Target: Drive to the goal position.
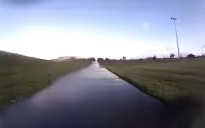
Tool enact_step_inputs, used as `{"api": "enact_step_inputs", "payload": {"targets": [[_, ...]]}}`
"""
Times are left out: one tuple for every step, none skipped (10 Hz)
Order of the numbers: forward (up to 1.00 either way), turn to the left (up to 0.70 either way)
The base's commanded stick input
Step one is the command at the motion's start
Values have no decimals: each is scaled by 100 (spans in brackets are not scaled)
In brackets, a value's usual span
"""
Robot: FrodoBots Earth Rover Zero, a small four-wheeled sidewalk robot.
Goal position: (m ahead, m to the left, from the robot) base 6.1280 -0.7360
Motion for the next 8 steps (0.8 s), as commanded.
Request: {"api": "enact_step_inputs", "payload": {"targets": [[45, 0], [45, 0], [45, 0], [45, 0], [45, 0], [45, 0], [45, 0], [45, 0]]}}
